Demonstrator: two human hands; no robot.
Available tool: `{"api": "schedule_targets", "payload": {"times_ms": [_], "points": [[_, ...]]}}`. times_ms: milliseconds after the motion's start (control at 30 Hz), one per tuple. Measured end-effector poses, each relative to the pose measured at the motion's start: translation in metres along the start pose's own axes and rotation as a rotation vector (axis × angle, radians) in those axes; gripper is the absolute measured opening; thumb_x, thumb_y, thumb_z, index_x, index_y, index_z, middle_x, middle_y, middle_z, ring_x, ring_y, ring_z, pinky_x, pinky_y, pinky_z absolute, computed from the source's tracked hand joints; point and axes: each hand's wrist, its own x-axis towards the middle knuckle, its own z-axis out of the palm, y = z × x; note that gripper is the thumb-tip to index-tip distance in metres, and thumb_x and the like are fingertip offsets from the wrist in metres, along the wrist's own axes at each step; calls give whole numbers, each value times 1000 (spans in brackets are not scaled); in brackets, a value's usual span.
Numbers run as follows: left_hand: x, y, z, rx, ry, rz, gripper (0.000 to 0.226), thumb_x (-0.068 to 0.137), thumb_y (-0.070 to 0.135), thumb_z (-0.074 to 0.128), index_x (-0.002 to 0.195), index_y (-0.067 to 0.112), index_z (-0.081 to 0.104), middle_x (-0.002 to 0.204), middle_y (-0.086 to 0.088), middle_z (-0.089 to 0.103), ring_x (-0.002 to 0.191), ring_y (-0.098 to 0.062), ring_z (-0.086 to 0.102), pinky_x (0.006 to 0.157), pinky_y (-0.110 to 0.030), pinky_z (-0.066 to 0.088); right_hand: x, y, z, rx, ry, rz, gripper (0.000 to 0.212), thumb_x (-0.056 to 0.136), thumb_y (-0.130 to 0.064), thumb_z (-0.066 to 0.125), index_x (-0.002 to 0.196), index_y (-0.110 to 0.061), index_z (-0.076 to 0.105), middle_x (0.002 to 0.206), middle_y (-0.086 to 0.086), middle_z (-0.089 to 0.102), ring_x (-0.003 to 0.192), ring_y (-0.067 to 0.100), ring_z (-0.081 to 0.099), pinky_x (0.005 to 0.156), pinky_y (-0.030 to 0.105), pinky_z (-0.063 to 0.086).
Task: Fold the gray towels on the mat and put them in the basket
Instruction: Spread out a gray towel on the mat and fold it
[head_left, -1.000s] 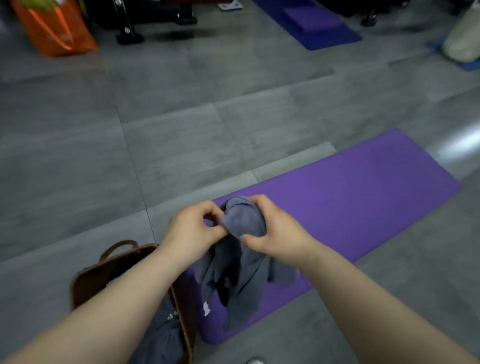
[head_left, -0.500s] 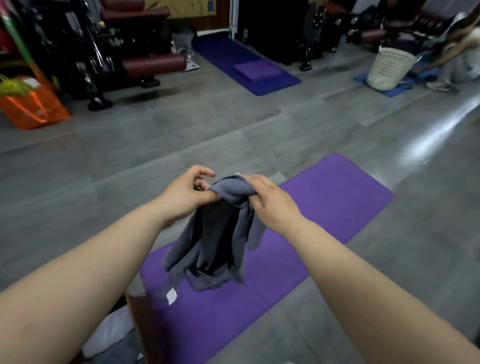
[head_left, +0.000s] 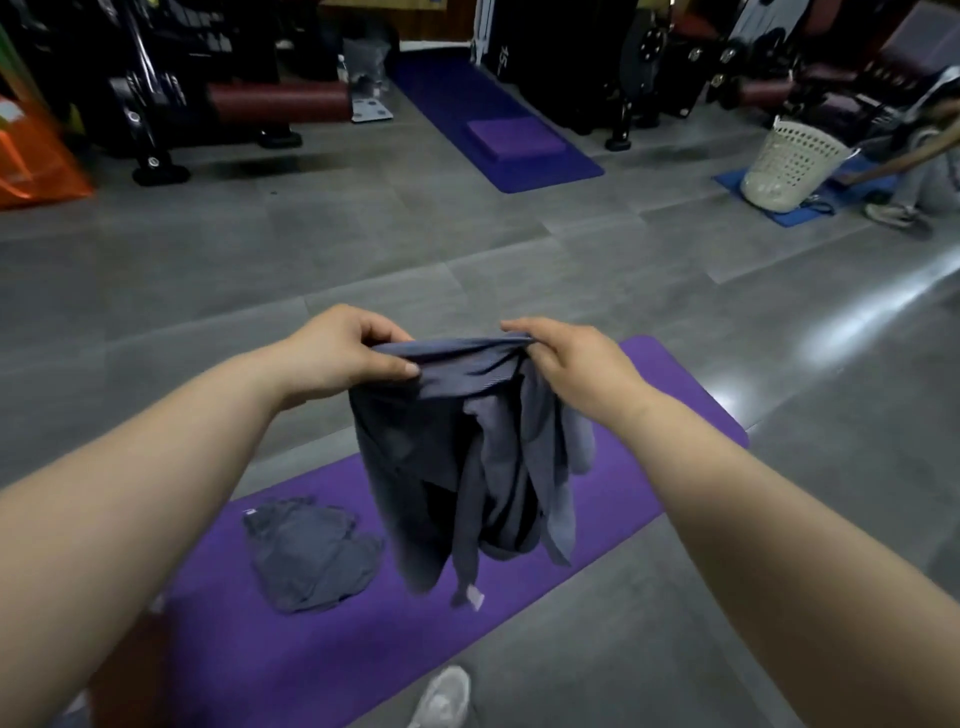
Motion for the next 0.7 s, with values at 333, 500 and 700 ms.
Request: {"api": "schedule_targets", "payload": {"times_ms": [333,500,700], "points": [[121,59,48,31,208,142,9,78,9,67,85,15,68,38,31,53,43,15,48,48,1,35,50,97,-74,-312,37,181,33,93,-15,41,124,-15,53,122,14,60,111,33,54,85,38,43],[152,92,61,-147,283,211,14,78,2,66,81,16,64,40,27,56,44,14,49,52,1,36,63,144,-82,-493,-94,221,29,86,-10,45,115,-8,49,120,14,57,108,33,54,83,36,40],[190,108,93,-130,272,143,27,78,1,65,62,22,59,43,24,58,46,12,50,54,-2,40,91,229,-84,-385,-59,239,33,86,-10,47,119,-6,52,124,17,49,114,34,46,87,37,40]]}}
